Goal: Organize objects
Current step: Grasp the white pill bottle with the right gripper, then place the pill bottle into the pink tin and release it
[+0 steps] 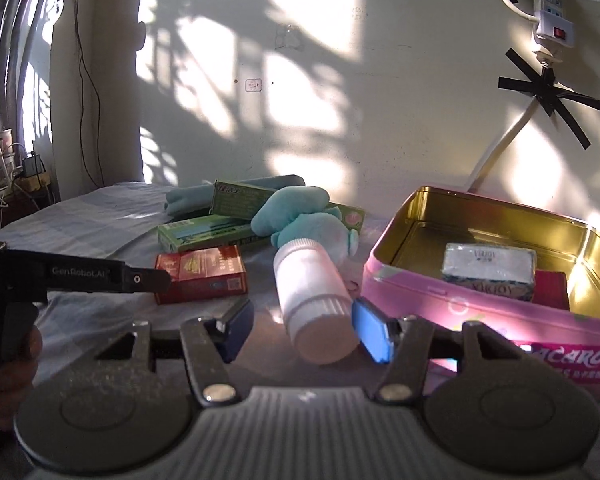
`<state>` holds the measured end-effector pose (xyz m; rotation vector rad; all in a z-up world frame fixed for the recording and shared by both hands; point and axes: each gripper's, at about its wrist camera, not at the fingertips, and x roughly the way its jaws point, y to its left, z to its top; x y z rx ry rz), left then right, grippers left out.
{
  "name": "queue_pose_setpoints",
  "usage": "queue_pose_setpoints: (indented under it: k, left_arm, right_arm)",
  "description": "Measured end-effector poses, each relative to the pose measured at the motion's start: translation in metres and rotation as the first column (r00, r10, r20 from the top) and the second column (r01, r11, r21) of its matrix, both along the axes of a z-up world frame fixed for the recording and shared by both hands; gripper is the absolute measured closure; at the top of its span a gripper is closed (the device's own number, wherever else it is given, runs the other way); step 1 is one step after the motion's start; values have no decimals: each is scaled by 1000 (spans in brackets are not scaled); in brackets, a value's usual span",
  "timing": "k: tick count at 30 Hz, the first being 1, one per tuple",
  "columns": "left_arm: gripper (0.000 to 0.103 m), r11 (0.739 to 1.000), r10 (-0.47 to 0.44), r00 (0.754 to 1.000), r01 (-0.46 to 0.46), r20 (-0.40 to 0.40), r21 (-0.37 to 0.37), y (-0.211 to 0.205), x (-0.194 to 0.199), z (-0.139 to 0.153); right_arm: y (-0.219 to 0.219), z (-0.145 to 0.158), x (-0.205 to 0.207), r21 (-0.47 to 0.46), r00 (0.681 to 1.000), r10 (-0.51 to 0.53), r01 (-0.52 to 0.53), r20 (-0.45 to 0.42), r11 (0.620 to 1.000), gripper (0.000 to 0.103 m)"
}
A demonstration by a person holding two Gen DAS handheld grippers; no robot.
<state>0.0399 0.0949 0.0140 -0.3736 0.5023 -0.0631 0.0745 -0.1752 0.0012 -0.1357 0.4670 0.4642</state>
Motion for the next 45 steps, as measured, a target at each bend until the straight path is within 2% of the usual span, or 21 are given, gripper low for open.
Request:
queue_pose_setpoints:
  k: [3,5,7,9,14,16,20,24,26,28,30,33,35,36,37,39,43,45]
  left_arm:
    - [45,999,-4,1000,4,-10,-49,6,1,-2]
    - [45,997,-8,1000,6,-20,-77,10,3,-4]
    - [45,996,-10,1000,8,-20,-93,11,2,-5]
    - [45,995,-16,1000,15,-15,-102,12,2,-5]
    - [44,995,-33,999,33,-4,-93,10,1,-4]
    - [44,996,-39,999,39,2,-82,8,1,-4]
    - [44,996,-51,999,52,9,-66,5,0,-3]
    - [44,993,-93,996,93,9,-68,3,2,-3]
    - [44,989,-141,990,141,7,-52,-4,2,-2]
    - [44,976,-217,976,217,15,-13,-19,0,1]
    - [44,948,-318,948,318,20,2,-40,-2,4]
    - [44,900,-436,900,436,19,-8,-72,-1,9]
    - [43,879,-476,879,477,5,-13,-90,3,11]
    - [39,874,-486,874,486,-2,-20,-97,6,12]
    - [33,871,-490,871,490,-6,-26,-102,9,13]
    - [30,868,-496,868,496,-10,-28,-111,15,14]
    - [31,851,-524,850,524,-41,-19,-128,25,13]
    - [34,837,-546,836,544,-46,-50,-134,26,11]
  right_arm:
    - [7,-10,12,-37,999,-37,36,-31,999,43]
    - [6,-18,22,-38,996,-60,57,-67,998,45]
    - [1,-27,31,-4,989,-61,61,-134,998,53]
    - [0,-26,32,17,989,-52,55,-136,998,53]
    - [9,-25,35,2,992,-29,29,-120,1000,46]
    - [8,-24,37,20,993,-17,20,-119,1000,50]
    - [-2,-21,32,62,992,0,8,-129,998,51]
    - [-25,-16,7,67,988,59,-49,-145,997,51]
    - [-44,-15,-13,71,977,131,-120,-170,990,51]
    - [-65,-14,-31,79,967,176,-164,-186,983,50]
    - [-85,-14,-44,75,966,169,-157,-195,985,50]
    - [-111,-11,-51,51,987,46,-39,-155,998,45]
    - [-126,-9,-50,69,989,-20,30,-148,997,44]
    - [-132,-9,-48,89,988,-31,45,-153,995,44]
    - [-136,-9,-48,104,987,-33,49,-155,993,44]
    - [-137,-12,-50,98,988,-33,49,-153,994,41]
    - [-133,-21,-46,85,985,-23,38,-173,996,40]
    - [-129,-24,-42,88,982,-17,35,-190,995,40]
